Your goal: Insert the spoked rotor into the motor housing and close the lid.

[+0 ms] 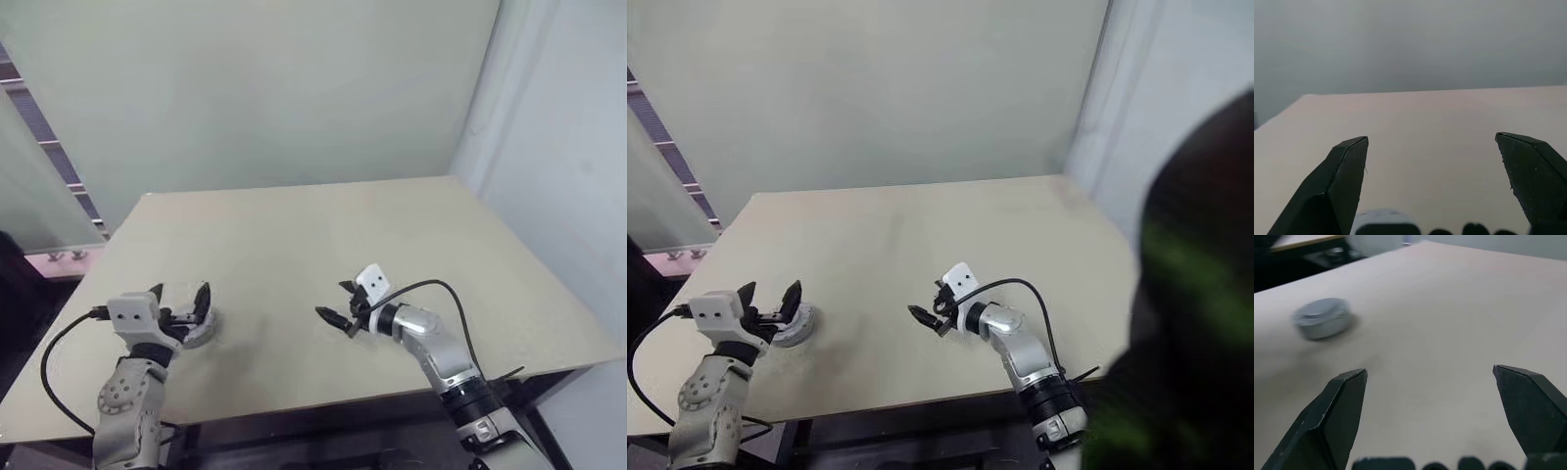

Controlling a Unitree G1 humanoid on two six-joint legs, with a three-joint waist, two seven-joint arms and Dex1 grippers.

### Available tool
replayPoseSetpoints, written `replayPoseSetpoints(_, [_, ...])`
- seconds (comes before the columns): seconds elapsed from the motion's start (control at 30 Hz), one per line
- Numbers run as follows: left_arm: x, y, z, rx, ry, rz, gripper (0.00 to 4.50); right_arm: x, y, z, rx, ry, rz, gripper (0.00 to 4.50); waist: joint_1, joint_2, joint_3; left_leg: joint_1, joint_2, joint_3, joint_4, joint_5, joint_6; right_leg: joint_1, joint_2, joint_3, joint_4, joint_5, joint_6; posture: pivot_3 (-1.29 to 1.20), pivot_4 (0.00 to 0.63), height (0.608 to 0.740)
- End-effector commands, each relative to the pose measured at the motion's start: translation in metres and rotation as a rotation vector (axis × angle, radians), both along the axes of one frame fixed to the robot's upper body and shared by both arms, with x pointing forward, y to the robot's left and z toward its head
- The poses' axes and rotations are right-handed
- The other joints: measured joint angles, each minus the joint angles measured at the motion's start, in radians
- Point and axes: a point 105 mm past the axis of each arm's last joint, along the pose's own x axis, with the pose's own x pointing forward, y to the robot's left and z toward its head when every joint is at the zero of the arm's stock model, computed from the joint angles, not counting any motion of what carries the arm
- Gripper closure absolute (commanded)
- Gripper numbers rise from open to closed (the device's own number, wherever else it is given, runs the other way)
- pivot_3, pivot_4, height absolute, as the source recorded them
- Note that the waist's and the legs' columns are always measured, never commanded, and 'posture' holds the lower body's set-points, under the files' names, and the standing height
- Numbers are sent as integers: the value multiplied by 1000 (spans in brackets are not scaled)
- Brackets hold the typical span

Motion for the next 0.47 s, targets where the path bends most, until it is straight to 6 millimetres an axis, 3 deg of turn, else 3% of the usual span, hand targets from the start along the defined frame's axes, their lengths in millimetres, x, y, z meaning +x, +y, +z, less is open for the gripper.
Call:
replayPoseSetpoints(0.03, [-5,-30,9,26,1,-132,44,17,-34,13,2,-31,-172,0,0,0,0,0,0,0,0,0,0,0,0,0,0,0,0,0,0,740])
replayPoseSetpoints(0.17, [-19,-57,-4,52,98,-296,44,18,-66,11,-23,-26,-302,0,-1,0,0,0,0,0,-2,0,0,-1,0,0,0,0,0,0,0,740])
replayPoseSetpoints(0.27, [-23,-66,-9,66,138,-365,44,13,-80,9,-39,-15,-342,0,-1,1,1,0,1,1,-4,0,0,-2,0,0,0,-1,0,0,0,740])
replayPoseSetpoints(0.47, [-16,-72,-8,73,158,-417,44,4,-84,4,-55,4,-342,0,-3,3,2,1,2,3,-4,0,0,-2,0,0,0,-1,0,0,0,740])
